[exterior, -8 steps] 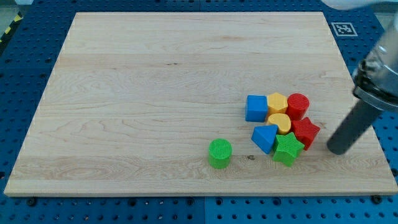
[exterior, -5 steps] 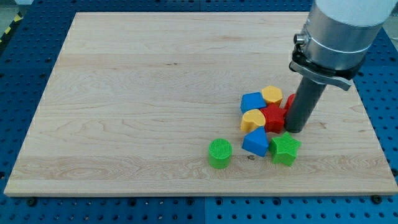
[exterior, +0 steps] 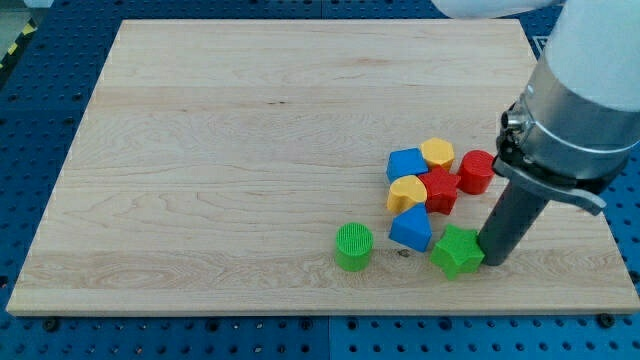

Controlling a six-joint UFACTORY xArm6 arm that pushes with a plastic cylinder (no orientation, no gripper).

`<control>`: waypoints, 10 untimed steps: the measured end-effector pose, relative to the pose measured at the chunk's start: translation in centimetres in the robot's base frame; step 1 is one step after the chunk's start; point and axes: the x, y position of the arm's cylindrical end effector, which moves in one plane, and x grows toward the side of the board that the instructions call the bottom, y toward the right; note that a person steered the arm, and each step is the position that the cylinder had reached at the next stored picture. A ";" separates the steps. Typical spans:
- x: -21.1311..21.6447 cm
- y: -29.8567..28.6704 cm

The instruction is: Push the blue triangle to the center

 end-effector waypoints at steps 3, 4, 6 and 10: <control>0.1 -4.5; 0.1 -5.3; -2.0 -6.3; -6.4 -10.2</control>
